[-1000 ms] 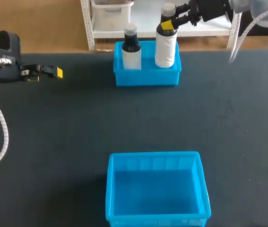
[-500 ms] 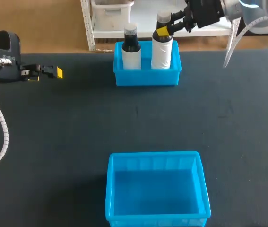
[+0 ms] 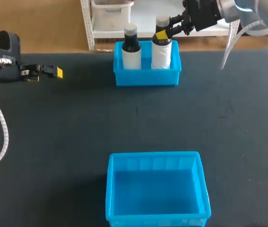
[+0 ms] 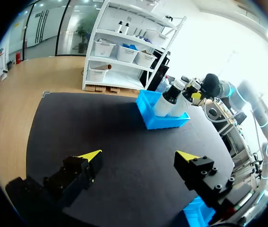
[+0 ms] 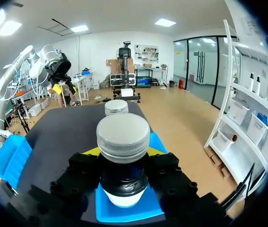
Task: Pick up the bottle, and place it in the far bin if it is heavy, or in the near bin if it is light.
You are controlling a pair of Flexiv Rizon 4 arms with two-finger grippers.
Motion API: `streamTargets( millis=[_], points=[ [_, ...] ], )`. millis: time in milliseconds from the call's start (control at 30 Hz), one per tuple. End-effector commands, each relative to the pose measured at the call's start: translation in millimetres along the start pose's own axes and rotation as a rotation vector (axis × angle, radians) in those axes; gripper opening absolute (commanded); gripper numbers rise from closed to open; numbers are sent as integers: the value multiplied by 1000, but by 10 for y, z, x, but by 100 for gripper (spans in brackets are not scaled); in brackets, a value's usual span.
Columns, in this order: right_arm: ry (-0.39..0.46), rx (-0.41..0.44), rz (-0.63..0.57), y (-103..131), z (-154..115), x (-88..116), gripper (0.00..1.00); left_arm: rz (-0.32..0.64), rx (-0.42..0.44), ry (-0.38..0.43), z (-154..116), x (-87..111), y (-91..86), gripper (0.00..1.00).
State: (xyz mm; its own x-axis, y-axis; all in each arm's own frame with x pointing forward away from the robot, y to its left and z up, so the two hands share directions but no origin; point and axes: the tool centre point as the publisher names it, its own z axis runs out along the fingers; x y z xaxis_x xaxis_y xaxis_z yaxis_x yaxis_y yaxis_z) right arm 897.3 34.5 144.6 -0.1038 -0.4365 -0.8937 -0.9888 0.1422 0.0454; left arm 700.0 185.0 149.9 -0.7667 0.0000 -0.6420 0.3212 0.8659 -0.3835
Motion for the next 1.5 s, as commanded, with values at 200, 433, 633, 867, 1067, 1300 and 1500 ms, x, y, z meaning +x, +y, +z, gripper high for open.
streamTargets(
  millis=[200,433,633,867,1067,1300,1500],
  points=[
    [0,-15,7,-51,33,36,0,0,0,0,0,0,0,100],
    [1,-18,9,-49,39,70,0,0,0,0,0,0,0,100],
    [2,-22,11,-34,53,115,0,0,0,0,0,0,0,100],
    [-5,-26,15,-22,78,157,0,0,0,0,0,0,0,100],
    [-11,-28,15,-23,89,169,0,0,0,0,0,0,0,100],
    [-14,-24,4,-27,101,188,0,0,0,0,0,0,0,100],
    [-18,-22,-5,-30,104,194,0,0,0,0,0,0,0,100]
  ],
)
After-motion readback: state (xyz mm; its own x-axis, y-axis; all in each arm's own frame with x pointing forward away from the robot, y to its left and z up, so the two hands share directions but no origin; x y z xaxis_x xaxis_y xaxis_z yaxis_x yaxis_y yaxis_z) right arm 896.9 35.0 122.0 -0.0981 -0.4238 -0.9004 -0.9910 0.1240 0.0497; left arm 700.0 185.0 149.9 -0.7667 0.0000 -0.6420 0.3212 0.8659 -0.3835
